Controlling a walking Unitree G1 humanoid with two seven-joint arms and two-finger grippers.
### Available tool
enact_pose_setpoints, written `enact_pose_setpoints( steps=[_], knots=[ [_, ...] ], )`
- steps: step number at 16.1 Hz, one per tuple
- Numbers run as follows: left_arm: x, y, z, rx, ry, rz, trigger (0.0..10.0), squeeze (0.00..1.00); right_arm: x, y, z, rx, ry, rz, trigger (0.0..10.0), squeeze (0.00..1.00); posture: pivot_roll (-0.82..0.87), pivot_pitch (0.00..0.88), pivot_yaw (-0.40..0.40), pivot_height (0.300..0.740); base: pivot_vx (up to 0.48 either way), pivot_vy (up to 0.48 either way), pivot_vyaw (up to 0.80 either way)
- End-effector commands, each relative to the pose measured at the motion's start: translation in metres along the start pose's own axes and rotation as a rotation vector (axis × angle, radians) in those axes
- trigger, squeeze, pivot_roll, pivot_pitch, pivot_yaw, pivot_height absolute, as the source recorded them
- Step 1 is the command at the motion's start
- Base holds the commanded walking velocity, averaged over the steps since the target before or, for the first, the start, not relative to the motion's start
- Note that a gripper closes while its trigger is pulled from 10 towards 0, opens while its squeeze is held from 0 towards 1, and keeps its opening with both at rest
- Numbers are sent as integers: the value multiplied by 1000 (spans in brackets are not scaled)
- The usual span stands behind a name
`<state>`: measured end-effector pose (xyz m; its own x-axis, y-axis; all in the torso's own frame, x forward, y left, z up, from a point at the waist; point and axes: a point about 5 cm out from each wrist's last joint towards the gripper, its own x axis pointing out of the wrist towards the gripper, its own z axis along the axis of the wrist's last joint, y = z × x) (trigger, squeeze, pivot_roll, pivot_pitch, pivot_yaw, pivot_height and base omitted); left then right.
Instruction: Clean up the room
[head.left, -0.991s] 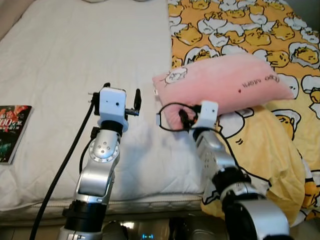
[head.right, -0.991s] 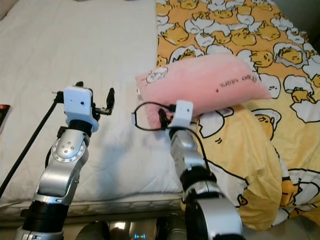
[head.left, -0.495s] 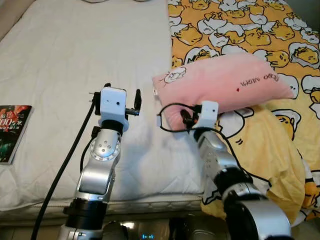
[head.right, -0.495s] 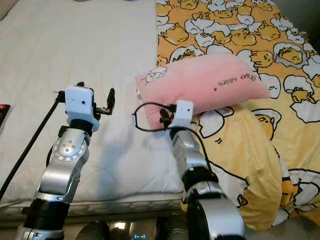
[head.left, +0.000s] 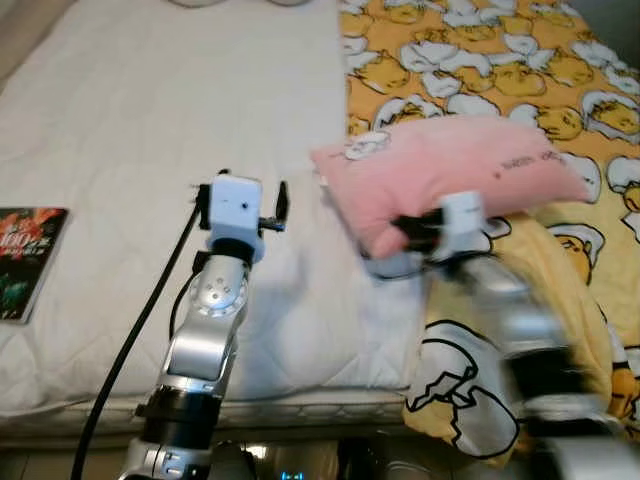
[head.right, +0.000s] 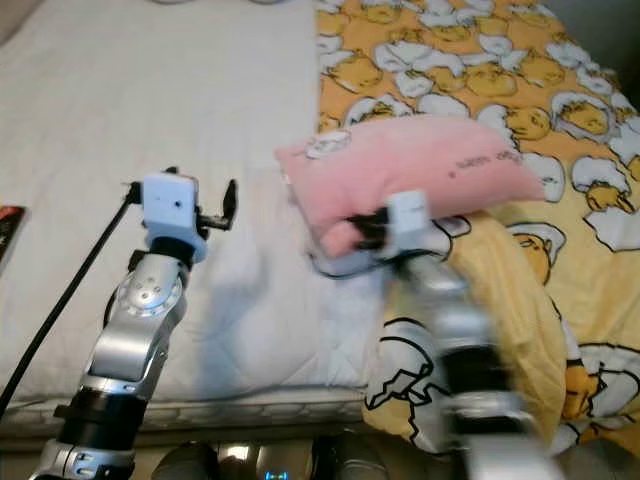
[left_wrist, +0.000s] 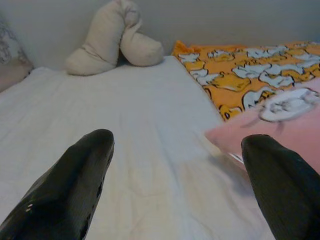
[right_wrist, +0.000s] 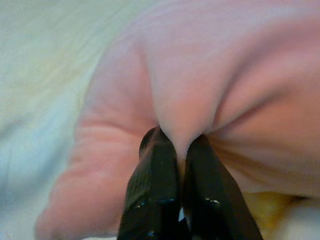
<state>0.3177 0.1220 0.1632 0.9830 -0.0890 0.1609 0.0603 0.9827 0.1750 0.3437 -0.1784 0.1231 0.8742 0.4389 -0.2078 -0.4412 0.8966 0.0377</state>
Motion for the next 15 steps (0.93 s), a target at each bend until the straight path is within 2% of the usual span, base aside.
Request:
enact_pose_setpoints(
  steps=[1, 3, 4, 6, 7, 8, 10, 11, 12, 13, 15],
  knots=[
    [1, -4, -1, -10, 0, -10, 10000, 0, -10, -12, 9, -58, 22, 40, 0, 0, 24, 106, -98, 740, 0, 0, 0],
    [3, -5, -1, -16, -4, -11, 10000, 0, -32, -40, 17, -190, 110, 94, 0, 0, 15, 94, -102, 740, 0, 0, 0],
    [3, -6, 0, -21, -7, -13, 10000, 0, -49, -56, 16, -296, 210, 154, 0, 0, 12, 90, -102, 740, 0, 0, 0],
    [3, -9, 0, -29, -11, -22, 10000, 0, -70, -80, 22, -429, 335, 167, 0, 0, 9, 91, -101, 740, 0, 0, 0],
    [2, -11, -1, -33, -11, -28, 10000, 0, -81, -89, 27, -515, 401, 193, 0, 0, 9, 93, -98, 740, 0, 0, 0],
    [1, -13, 0, -42, -10, -36, 10000, 0, -92, -102, 32, -641, 493, 193, 0, 0, 9, 93, -97, 740, 0, 0, 0],
    [-1, -18, 1, -56, -12, -56, 10000, 0, -107, -124, 47, -821, 626, 111, 0, 0, 10, 95, -94, 740, 0, 0, 0],
    [-2, -19, 1, -61, -12, -62, 10000, 0, -109, -129, 53, -847, 637, 83, 0, 0, 10, 97, -95, 740, 0, 0, 0],
    [-3, -23, 1, -73, -10, -74, 10000, 0, -116, -139, 64, -931, 695, 23, 0, 0, 11, 97, -96, 740, 0, 0, 0],
    [-5, -26, 1, -84, -7, -85, 10000, 0, -128, -155, 75, -1080, 799, -96, 0, 0, 7, 97, -96, 740, 0, 0, 0],
    [-5, -30, 0, -95, -3, -96, 10000, 0, -136, -166, 85, -1156, 847, -187, 0, 0, 6, 97, -100, 740, 0, 0, 0]
  ],
)
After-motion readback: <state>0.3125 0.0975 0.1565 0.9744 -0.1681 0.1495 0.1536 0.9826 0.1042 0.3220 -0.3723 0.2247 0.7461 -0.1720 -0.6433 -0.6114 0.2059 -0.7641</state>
